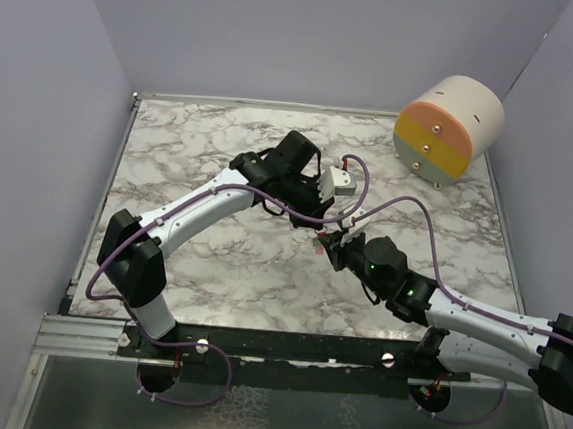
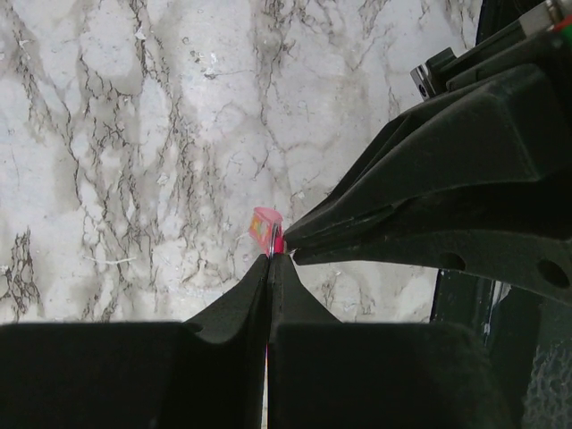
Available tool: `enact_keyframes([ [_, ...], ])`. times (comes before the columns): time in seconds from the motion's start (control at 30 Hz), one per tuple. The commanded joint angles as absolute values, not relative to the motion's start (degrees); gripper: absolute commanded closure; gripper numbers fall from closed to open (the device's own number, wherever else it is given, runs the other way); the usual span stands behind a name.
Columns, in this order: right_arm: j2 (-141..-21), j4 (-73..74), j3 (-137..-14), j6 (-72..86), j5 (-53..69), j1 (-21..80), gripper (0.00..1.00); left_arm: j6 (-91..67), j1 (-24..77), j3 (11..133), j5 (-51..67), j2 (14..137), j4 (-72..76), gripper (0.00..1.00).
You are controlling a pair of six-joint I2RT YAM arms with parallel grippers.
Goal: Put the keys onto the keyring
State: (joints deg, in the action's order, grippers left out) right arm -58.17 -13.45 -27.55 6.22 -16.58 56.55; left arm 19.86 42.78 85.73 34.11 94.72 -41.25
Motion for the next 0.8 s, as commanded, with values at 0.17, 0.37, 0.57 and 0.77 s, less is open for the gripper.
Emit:
enact_keyframes([
  [0.17, -57.7, -10.6, -30.3, 6.5, -25.2, 56.6, 0.99, 19.8, 43.0, 86.6, 33.5, 95.0, -41.4, 1.00],
  [0.37, -57.6, -8.5, -31.0, 5.7, -31.6, 56.5, 0.99, 19.7, 43.0, 86.6, 33.8, 95.5, -41.6, 1.00],
  [0.57, -57.2, -10.4, -31.0, 3.5, -34.1, 56.6, 0.99, 19.6, 43.0, 86.3, 34.3, 96.0, -41.8, 1.00],
  [0.77, -56.7, -14.4, -30.2, 1.2, -32.4, 56.6, 0.99, 19.5, 43.1, 86.6, 35.0, 97.1, -41.7, 1.00],
])
